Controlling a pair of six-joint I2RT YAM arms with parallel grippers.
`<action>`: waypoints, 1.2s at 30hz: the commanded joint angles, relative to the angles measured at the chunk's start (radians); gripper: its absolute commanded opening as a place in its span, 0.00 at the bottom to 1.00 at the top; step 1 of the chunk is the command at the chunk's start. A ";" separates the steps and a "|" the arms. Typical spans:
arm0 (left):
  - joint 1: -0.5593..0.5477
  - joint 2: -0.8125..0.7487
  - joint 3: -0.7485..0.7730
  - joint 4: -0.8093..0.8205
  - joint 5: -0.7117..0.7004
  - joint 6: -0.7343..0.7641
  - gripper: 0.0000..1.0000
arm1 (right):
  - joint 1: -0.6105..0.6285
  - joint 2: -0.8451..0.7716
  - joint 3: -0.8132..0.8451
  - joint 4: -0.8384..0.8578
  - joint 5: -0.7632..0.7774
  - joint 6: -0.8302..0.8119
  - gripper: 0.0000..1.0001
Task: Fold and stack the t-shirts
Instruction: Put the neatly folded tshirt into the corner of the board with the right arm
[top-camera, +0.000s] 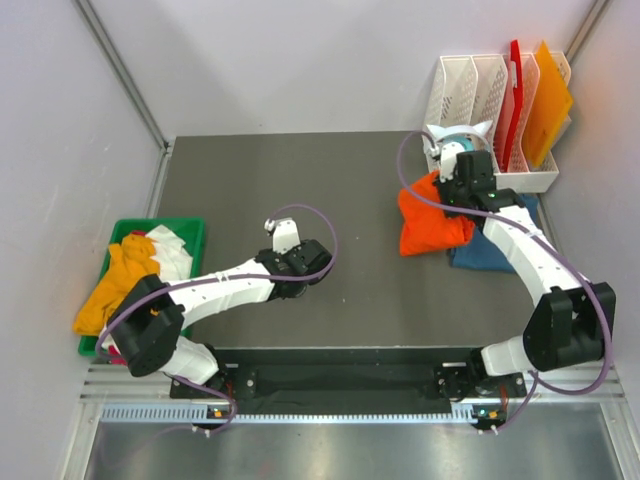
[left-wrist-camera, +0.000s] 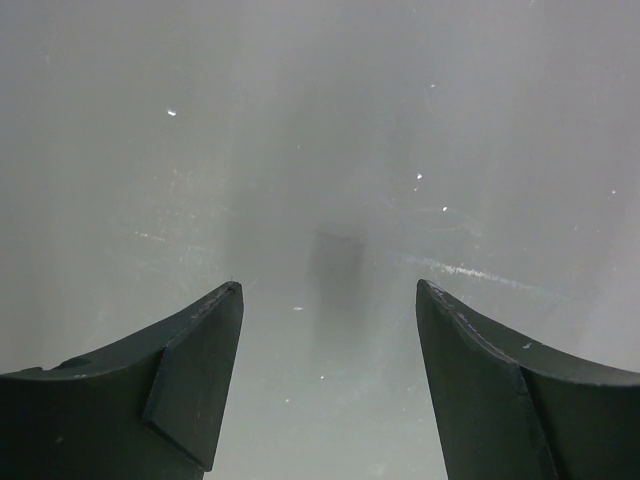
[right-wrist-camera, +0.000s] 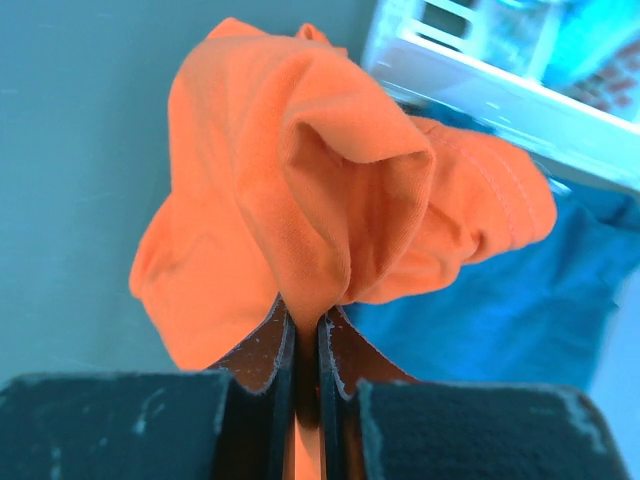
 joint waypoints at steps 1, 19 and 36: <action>-0.007 -0.016 0.004 0.049 0.003 0.005 0.74 | -0.095 -0.059 0.014 0.023 -0.011 -0.047 0.00; -0.021 0.068 0.059 0.064 0.018 0.011 0.74 | -0.348 -0.015 0.009 0.035 -0.115 -0.119 0.00; -0.038 0.133 0.108 0.060 0.028 0.014 0.74 | -0.552 -0.030 0.098 -0.060 -0.242 -0.160 0.00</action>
